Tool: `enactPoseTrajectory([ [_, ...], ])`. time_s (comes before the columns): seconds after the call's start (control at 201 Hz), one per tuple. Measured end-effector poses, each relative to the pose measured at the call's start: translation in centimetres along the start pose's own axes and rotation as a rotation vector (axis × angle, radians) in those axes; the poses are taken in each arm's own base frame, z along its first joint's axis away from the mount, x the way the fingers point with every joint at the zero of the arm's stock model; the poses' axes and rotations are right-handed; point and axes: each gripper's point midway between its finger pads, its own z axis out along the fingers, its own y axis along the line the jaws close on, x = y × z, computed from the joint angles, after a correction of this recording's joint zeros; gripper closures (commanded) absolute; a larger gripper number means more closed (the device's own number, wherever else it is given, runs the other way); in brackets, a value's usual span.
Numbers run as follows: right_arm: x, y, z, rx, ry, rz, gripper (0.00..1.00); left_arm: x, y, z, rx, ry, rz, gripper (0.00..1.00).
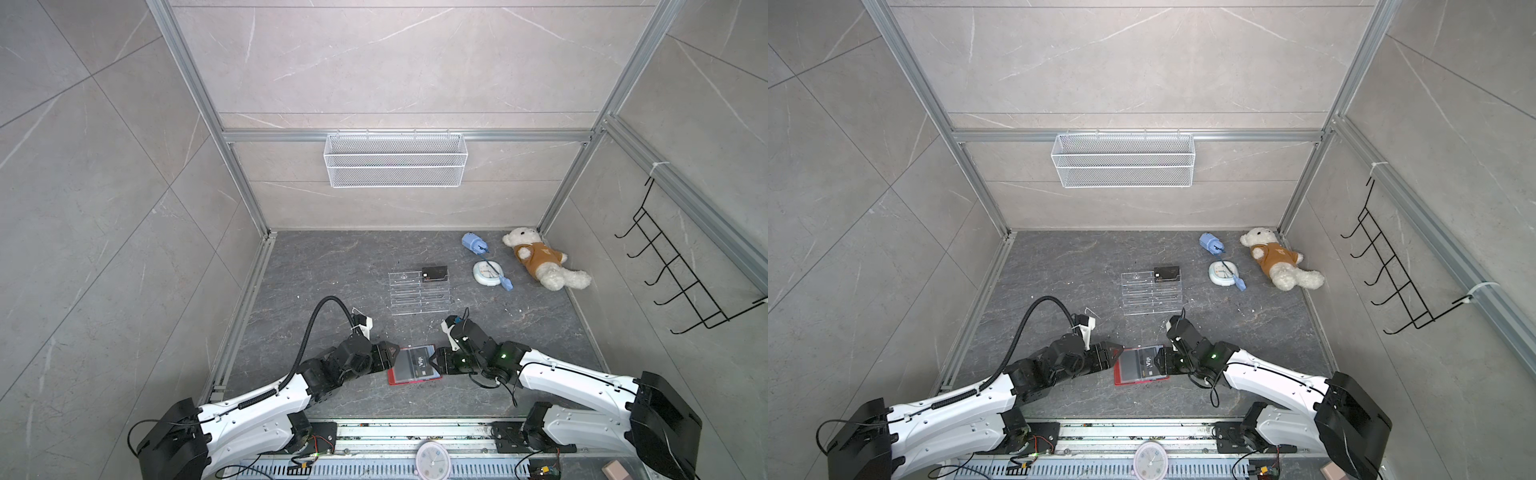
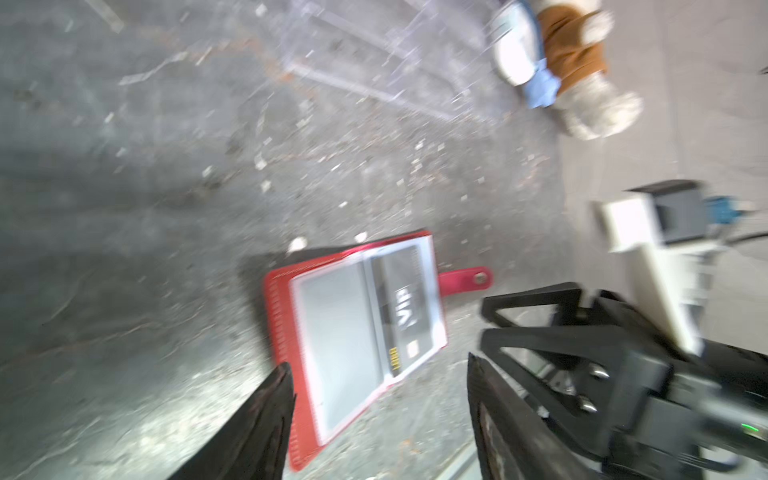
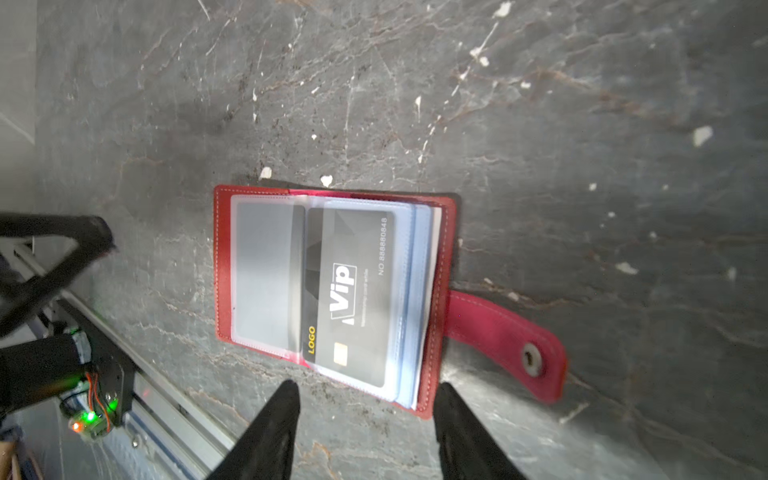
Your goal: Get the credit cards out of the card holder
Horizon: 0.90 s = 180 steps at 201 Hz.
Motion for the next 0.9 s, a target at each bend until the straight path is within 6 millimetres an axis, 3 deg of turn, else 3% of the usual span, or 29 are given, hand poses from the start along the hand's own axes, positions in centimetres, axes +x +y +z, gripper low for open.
enactPoseTrajectory([
  [0.09,-0.5,0.2,0.5,-0.037,0.009,0.011,0.9,0.4,-1.0,0.7,0.041,0.031,-0.009,0.45],
  [0.154,-0.6,0.1,1.0,-0.05,0.019,0.019,0.96,1.5,-1.0,1.8,0.054,0.078,-0.023,0.47],
  [0.363,0.0,-0.7,2.9,-0.06,0.066,0.041,0.97,4.4,-0.4,4.4,0.055,0.194,-0.07,0.51],
  [0.667,0.1,-1.5,3.7,-0.07,0.069,0.054,0.95,4.9,-1.5,5.6,0.115,0.224,-0.129,0.53],
  [0.896,0.4,-1.6,4.5,-0.082,0.082,0.057,0.94,5.7,-0.4,6.4,0.097,0.237,-0.174,0.53],
])
